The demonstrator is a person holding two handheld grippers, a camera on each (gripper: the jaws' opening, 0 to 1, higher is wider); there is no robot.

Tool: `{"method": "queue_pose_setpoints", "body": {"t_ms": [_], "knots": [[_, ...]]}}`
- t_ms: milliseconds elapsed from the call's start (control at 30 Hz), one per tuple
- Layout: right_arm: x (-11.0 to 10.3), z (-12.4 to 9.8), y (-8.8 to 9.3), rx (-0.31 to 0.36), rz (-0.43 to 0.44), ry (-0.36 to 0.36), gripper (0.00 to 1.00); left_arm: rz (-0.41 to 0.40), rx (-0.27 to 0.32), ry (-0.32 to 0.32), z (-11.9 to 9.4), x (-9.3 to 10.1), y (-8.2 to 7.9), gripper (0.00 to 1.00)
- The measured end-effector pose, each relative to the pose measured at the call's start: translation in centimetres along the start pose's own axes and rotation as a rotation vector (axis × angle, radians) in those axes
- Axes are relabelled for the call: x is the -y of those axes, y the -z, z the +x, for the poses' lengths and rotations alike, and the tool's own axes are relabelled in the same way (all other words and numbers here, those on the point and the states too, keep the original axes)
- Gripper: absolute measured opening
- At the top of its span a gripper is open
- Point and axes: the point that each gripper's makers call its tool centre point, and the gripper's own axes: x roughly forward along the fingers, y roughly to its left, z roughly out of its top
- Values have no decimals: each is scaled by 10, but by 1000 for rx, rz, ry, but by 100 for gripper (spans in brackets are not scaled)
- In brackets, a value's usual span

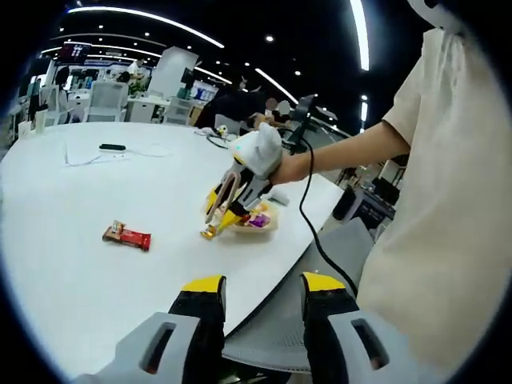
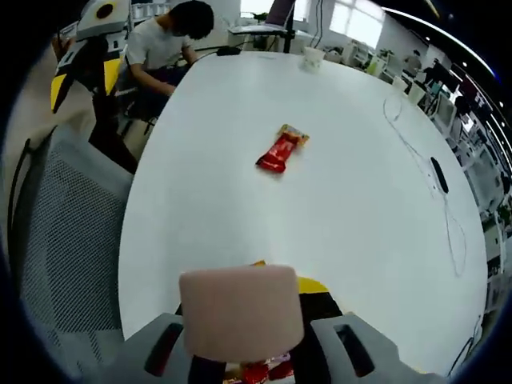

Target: Place the target food into the container with the food tongs after gripping and lifting it, then release it inside without dropping or visibly crushing the food.

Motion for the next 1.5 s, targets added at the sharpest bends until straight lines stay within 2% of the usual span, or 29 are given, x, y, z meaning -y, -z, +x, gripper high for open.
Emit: {"method": "queue_pose_setpoints", "body": {"t_ms": [167, 300, 567, 833, 1500], "knots": [[-1, 3, 1, -8, -15, -12, 24, 2, -7, 5, 1, 1, 0, 36], [-3, 8, 2, -15, -19, -22, 24, -7, 14, -4, -2, 0, -5, 36], [-1, 10, 4, -30, -20, -29, 23, -17, 11, -9, -2, 2, 0, 36], [-3, 10, 2, -33, 7, -29, 21, -19, 13, -4, 0, 2, 0, 36], [0, 8, 0, -5, 196, 28, 16, -23, 16, -9, -6, 1, 1, 34]]}}
